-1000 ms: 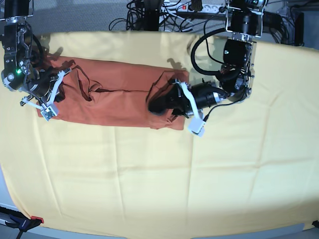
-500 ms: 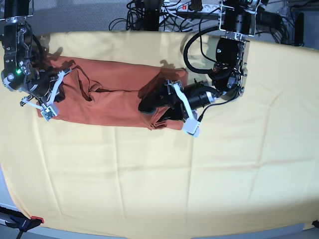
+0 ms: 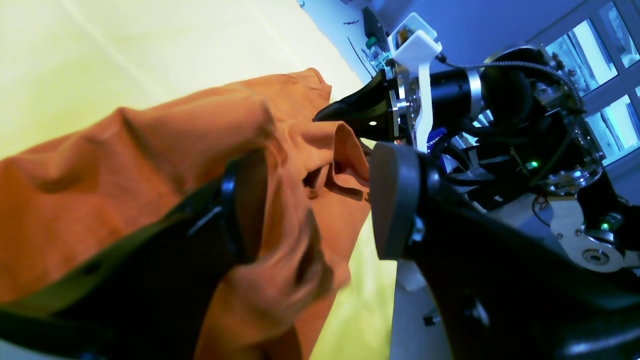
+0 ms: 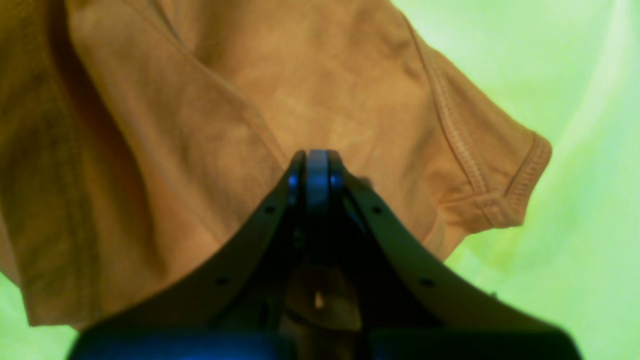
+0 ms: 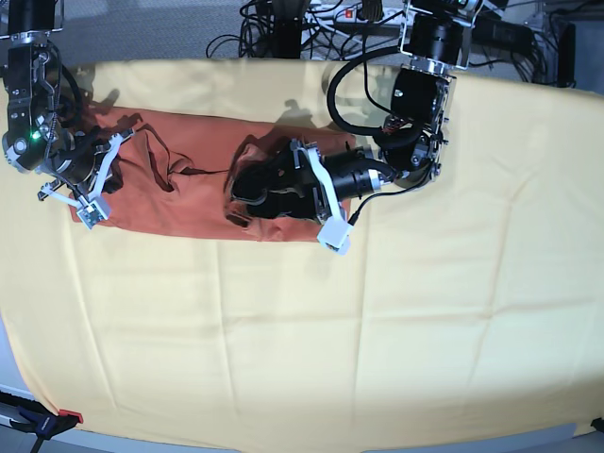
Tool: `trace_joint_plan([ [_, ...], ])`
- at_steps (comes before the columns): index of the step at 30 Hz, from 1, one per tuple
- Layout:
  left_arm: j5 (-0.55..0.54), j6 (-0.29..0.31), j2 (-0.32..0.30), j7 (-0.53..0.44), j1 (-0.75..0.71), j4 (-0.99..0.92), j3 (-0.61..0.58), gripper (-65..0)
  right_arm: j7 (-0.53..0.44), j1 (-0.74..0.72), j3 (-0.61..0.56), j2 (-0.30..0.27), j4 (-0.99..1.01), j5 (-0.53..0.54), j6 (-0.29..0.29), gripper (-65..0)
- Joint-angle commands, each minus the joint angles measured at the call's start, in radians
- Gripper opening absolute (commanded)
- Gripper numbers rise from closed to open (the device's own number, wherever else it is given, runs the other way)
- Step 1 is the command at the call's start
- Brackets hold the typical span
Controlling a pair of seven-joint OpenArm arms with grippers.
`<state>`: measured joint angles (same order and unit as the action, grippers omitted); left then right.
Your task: Fold the T-shirt properly
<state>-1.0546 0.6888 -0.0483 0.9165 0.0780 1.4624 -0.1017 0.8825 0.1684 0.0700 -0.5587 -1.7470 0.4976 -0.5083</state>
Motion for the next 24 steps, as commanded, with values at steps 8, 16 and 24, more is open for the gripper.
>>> trace_joint_plan([
  [8, -0.018, 0.009, 0.018, -0.063, 0.025, 0.015, 0.106, -31.7, -0.019, -0.013, 0.010, -0.018, -0.011, 0.003, -0.008, -65.0],
  [16, 0.039, 0.009, -0.001, -0.019, 0.011, 0.015, 0.306, -65.0, -0.019, -0.023, 0.010, -0.019, -0.013, 0.004, -0.008, -65.0],
  [24, 0.086, -0.005, -0.110, -0.026, -0.037, 0.015, 0.306, -65.0, 0.046, -0.132, 0.018, -0.021, -0.058, 0.000, 0.108, -29.9],
])
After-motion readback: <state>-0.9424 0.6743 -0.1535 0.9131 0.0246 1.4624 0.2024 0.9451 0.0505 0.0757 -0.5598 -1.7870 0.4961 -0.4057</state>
